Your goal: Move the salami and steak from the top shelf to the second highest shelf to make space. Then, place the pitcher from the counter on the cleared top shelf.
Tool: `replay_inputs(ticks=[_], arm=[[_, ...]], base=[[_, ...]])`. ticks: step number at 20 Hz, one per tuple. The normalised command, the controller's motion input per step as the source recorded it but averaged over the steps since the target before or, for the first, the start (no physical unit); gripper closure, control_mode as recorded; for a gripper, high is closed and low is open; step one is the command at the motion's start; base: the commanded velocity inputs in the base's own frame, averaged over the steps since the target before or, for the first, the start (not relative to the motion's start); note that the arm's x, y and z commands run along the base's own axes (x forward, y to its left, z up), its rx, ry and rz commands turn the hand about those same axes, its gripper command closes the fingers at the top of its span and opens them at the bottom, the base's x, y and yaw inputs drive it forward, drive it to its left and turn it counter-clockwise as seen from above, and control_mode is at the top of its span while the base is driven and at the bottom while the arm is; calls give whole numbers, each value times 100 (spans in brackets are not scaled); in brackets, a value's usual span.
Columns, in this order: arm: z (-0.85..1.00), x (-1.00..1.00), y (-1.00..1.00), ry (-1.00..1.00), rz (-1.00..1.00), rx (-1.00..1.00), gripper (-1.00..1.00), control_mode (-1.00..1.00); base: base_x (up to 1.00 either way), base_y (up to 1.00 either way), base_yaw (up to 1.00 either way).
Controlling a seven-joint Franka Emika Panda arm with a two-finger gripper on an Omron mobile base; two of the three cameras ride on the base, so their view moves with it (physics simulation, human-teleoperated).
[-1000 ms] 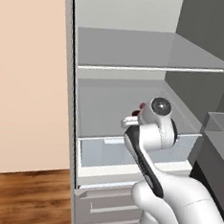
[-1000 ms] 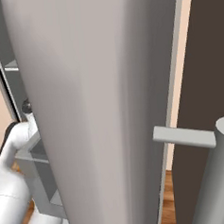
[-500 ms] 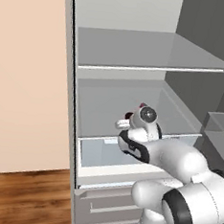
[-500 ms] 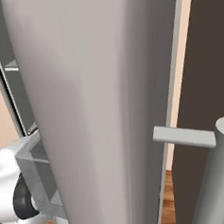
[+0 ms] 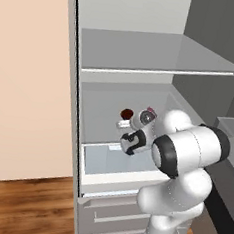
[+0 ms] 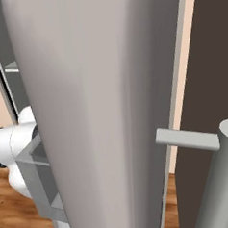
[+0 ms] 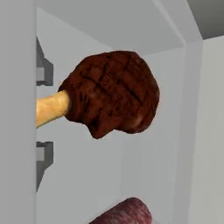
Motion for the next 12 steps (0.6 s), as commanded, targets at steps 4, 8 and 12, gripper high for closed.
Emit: replay_inputs(ticks=[4,8,12], arm=[[61,-26,6,0,0,-2,-100,-100],[97,-59,1,0,0,0,-100,-100],[100,-66,0,3,0,0,-100,-100]], base=[[0,0,0],[0,0,0],[0,0,0]])
